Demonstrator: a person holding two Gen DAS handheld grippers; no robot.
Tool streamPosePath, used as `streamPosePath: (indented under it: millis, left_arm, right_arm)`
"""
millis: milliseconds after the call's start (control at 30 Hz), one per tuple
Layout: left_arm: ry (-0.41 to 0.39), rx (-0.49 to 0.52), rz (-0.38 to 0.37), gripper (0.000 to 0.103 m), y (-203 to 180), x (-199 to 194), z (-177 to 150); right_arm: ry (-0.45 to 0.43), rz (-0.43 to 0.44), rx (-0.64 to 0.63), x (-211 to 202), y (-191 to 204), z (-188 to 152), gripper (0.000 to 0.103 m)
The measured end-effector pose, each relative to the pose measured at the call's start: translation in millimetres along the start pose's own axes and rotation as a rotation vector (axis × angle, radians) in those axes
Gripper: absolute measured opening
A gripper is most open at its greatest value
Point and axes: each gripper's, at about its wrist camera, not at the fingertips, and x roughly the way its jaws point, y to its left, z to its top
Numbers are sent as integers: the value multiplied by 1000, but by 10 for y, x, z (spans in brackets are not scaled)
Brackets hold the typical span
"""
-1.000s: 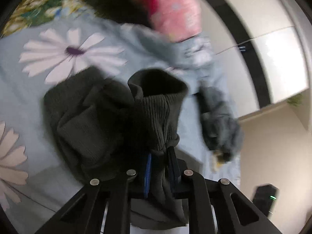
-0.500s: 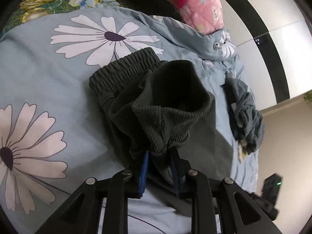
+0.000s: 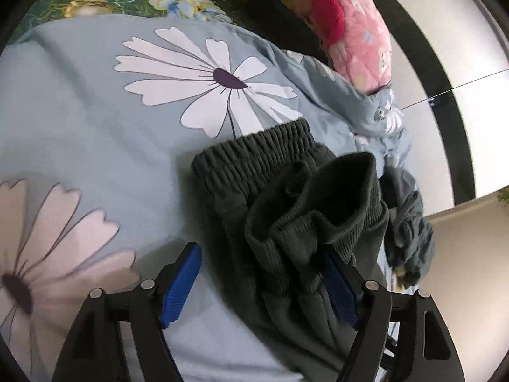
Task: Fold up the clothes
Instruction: 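Lift the folded sweatpants with both tools off the duvet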
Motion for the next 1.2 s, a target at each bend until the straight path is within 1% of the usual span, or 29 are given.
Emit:
streamPosePath:
  millis: [67, 133, 200, 233, 300, 333, 400, 500, 567, 633, 667, 700, 733, 767, 800, 833, 867, 900, 933, 1000, 1033, 1200]
  left_arm:
    - [-6, 1, -23, 83, 67, 87, 29]
    - [-7, -32, -70, 83, 137, 119, 69]
    - [-15, -52, -101, 83, 174, 101, 79]
    - [-17, -69, -133, 84, 189, 90, 71]
    - [-11, -58, -149, 84, 172, 95, 56]
    - [-8, -52, -156, 85, 164, 98, 50]
    - [-1, -38, -145, 85, 164, 135, 49]
    - [-11, -55, -159, 85, 177, 151, 87]
    - [-15, -54, -154, 85, 154, 161, 92]
    - [-19, -53, -150, 85, 132, 171, 97]
    - [-25, -62, -153, 82, 123, 169, 96]
    - [-30, -70, -155, 77, 115, 167, 95]
    - [-36, -77, -143, 75, 99, 165, 91]
    - [-44, -78, -132, 70, 82, 151, 80]
    - [-52, -79, -119, 63, 64, 136, 68]
    - [-56, -79, -102, 60, 39, 116, 53]
    - [-58, -80, -96, 53, 28, 95, 42]
    - [-62, -80, -91, 48, 4, 66, 31]
    - [-66, -78, -84, 47, -32, 31, 21]
    - [-74, -50, -71, 43, -166, -72, -2]
    - [-77, -33, -68, 43, -235, -123, -13]
    - [-61, 68, -106, 41, -694, -368, -139]
  right_arm:
    - [-1, 36, 36, 25, -74, 27, 65]
    - [-6, 70, 74, 40, -150, 49, 65]
    - [-17, 94, 100, 19, -216, 49, 65]
    - [-21, 105, 110, 7, -245, 50, 65]
    - [-24, 115, 113, -15, -289, 53, 65]
    - [-20, 112, 117, -3, -311, 62, 66]
    - [-13, 108, 128, 30, -354, 81, 66]
    - [-8, 132, 149, 118, -367, 109, 66]
    - [-12, 139, 155, 175, -354, 127, 66]
    - [-20, 142, 169, 212, -357, 141, 66]
    - [-25, 142, 174, 218, -355, 146, 66]
    - [-32, 140, 174, 209, -344, 146, 62]
    - [-36, 134, 172, 200, -330, 145, 54]
    - [-35, 119, 167, 192, -309, 143, 50]
    - [-32, 104, 160, 182, -284, 149, 40]
    - [-31, 98, 152, 164, -256, 154, 32]
    - [-35, 97, 144, 139, -227, 156, 29]
    - [-41, 98, 135, 101, -188, 157, 22]
    - [-51, 104, 127, 49, -143, 161, 18]
    - [-75, 121, 109, -81, -51, 175, 15]
    - [-88, 131, 91, -177, 7, 185, 15]
    - [-148, 174, 14, -706, 173, 182, 14]
